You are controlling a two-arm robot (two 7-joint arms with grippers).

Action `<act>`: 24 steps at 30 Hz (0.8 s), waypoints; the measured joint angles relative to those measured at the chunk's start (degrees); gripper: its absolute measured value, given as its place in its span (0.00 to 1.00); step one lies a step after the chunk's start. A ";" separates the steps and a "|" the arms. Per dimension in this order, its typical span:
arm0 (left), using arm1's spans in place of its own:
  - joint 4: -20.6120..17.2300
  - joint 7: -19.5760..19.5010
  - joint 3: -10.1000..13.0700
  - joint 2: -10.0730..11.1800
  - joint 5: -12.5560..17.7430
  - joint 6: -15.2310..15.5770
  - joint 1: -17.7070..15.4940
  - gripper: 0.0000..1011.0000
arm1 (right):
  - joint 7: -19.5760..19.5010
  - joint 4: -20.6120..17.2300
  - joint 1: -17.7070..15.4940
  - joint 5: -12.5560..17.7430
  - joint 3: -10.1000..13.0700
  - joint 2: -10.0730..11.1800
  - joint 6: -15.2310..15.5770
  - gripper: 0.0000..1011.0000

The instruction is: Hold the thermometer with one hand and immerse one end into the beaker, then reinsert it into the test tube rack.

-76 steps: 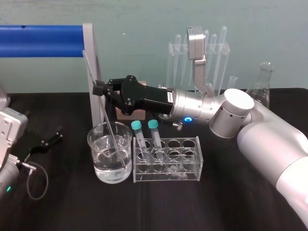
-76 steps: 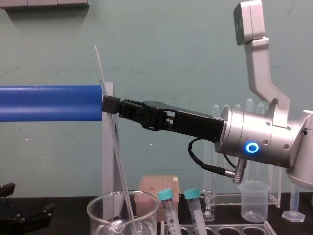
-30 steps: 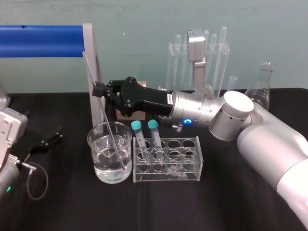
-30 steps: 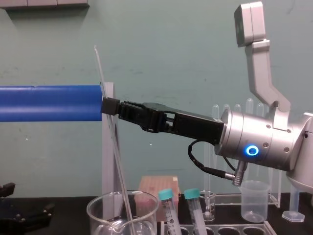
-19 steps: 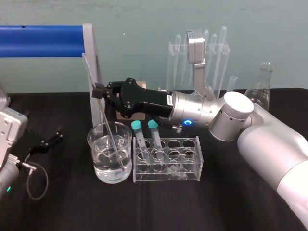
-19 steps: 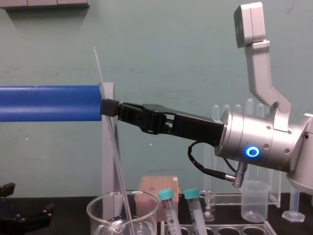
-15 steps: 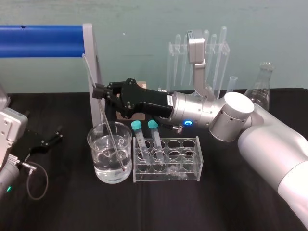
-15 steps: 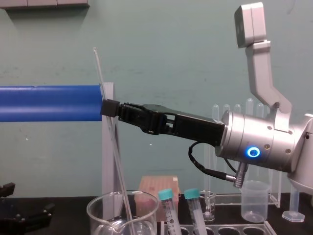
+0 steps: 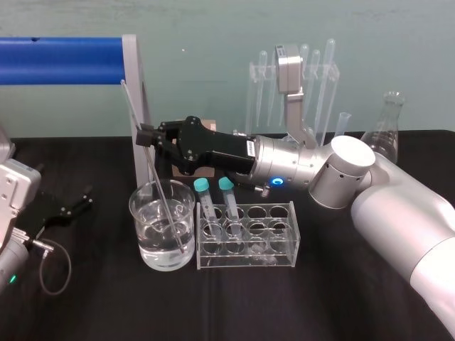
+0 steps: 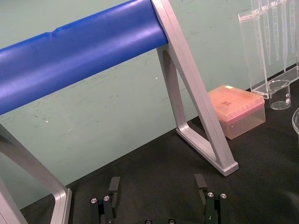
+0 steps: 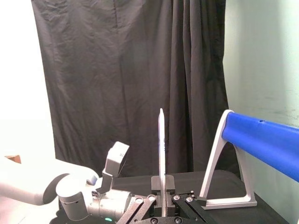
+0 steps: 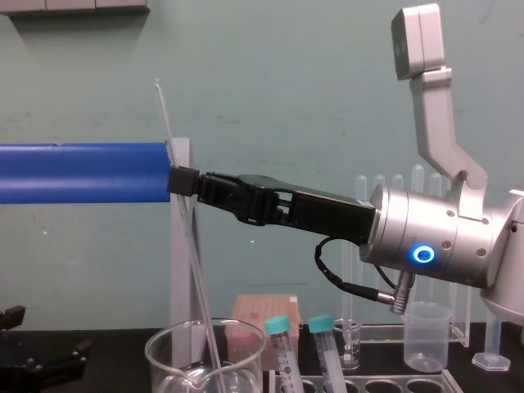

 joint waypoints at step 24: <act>0.00 0.00 0.00 0.00 0.00 0.00 0.00 1.00 | 0.19 0.12 0.10 0.10 -0.22 0.06 0.20 0.05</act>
